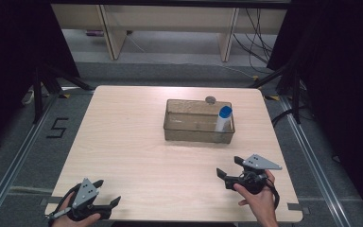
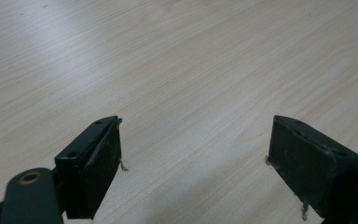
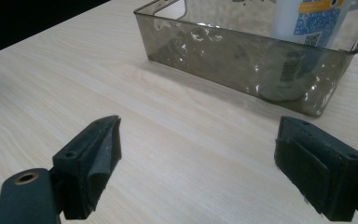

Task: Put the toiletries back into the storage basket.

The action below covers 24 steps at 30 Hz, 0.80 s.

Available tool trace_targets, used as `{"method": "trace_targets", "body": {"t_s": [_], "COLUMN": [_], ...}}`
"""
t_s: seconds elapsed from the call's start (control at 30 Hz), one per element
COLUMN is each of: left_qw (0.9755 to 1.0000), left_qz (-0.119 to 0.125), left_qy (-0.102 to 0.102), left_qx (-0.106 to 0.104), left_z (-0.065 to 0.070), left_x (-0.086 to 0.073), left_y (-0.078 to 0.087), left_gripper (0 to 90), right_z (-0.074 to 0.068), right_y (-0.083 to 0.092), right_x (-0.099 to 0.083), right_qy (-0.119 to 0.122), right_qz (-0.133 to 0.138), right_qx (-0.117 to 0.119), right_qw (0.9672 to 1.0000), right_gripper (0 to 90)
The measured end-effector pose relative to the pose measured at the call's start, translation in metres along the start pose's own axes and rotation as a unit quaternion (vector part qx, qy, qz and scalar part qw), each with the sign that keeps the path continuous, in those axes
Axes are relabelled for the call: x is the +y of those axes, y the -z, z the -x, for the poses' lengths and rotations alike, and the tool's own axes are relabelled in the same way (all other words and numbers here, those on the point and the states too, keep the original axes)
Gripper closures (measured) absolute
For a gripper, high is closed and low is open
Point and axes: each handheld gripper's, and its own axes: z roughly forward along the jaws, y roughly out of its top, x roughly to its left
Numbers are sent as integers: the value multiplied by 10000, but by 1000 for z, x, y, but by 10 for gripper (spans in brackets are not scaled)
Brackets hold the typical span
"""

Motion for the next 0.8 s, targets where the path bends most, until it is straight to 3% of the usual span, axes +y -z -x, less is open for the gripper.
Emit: {"method": "trace_targets", "body": {"t_s": [0.13,0.17,0.23,0.27,0.3,0.33,0.37,0.4,0.47,0.53,0.6,0.63,0.67,0.7,0.73,0.77,0.8], "left_qw": [10000,10000,10000,10000,10000,10000,10000,10000,10000,10000,10000,10000,10000,10000,10000,10000,10000], "left_qz": [5,6,18,18,18,16,58,49,46,29,32,-16,-42,-9,34,33,9], "left_qy": [21,20,30,22,27,21,69,68,71,66,72,10,-12,38,83,80,52], "left_qx": [9,11,4,8,7,-2,4,-10,-11,1,6,8,22,14,9,6,11], "left_z": [0,0,0,0,0,0,1,1,1,1,1,0,-1,0,1,1,0], "left_x": [0,0,0,0,0,0,0,0,0,0,0,0,0,0,0,0,0], "left_y": [0,0,0,0,0,0,-1,-1,-1,-1,-1,0,0,0,-1,-1,-1], "left_gripper": [168,169,168,168,168,168,168,168,168,168,168,168,168,168,168,167,167], "right_z": [1,1,-1,-2,-5,-3,-4,-7,-5,-9,-8,-10,-9,-11,-11,-13,-12], "right_y": [1,0,4,3,4,4,5,6,5,8,8,8,10,10,11,13,12], "right_x": [-3,-4,-5,-6,-7,-7,-7,-8,-9,-9,-10,-12,-11,-13,-13,-14,-15], "right_qy": [99,72,48,-14,-104,74,76,-104,114,-49,75,-36,113,-36,45,-25,45], "right_qz": [13,50,-47,-28,-12,-19,-57,-146,-4,-107,-40,-12,-78,-73,-94,-119,-16], "right_qx": [-16,109,40,161,122,92,119,163,125,195,164,184,148,216,196,236,243], "right_qw": [9999,9999,10000,9999,9999,9999,9999,9997,9999,9997,9998,9998,9998,9997,9998,9996,9997], "right_gripper": [158,158,158,158,158,158,159,159,159,159,159,159,159,158,158,158,157]}}
